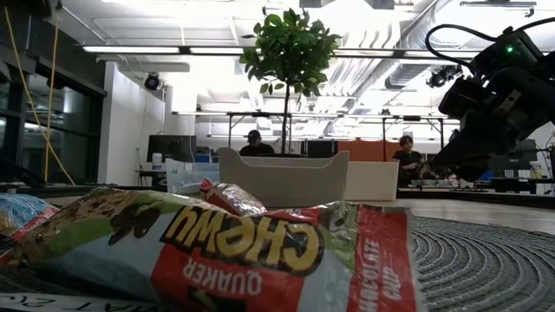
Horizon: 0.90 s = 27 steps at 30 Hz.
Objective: Pick and place Granola Bars by type
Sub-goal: Put the red granola bar into the white bin
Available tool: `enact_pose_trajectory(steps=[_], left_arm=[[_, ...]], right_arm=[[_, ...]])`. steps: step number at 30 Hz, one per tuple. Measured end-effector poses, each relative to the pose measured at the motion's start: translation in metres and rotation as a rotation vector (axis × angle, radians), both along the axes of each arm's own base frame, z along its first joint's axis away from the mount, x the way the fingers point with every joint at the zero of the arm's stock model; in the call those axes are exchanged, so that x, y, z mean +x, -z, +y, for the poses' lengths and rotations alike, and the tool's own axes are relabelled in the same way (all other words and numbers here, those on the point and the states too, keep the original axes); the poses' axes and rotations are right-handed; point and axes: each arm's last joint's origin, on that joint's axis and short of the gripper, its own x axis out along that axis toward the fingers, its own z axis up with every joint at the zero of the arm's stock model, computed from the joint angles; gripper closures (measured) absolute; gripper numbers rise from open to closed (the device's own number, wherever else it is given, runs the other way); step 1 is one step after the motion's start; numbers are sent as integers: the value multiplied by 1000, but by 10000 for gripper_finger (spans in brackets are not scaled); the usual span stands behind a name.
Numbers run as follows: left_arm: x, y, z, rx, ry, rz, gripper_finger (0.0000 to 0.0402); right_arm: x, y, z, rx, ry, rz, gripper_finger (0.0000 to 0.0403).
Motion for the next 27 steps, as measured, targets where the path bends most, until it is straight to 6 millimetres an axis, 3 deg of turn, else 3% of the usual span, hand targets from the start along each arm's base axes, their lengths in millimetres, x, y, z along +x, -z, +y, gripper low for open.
enact_pose_trajectory(steps=[8,15,27], left_arm=[[6,25,-5,82,-19,27,189],[9,25,-9,45,-20,-6,162],[9,25,-9,29,-29,11,160]], right_arm=[[0,0,0,0,0,0,403],[0,0,0,0,0,0,403],[0,0,0,0,0,0,403]])
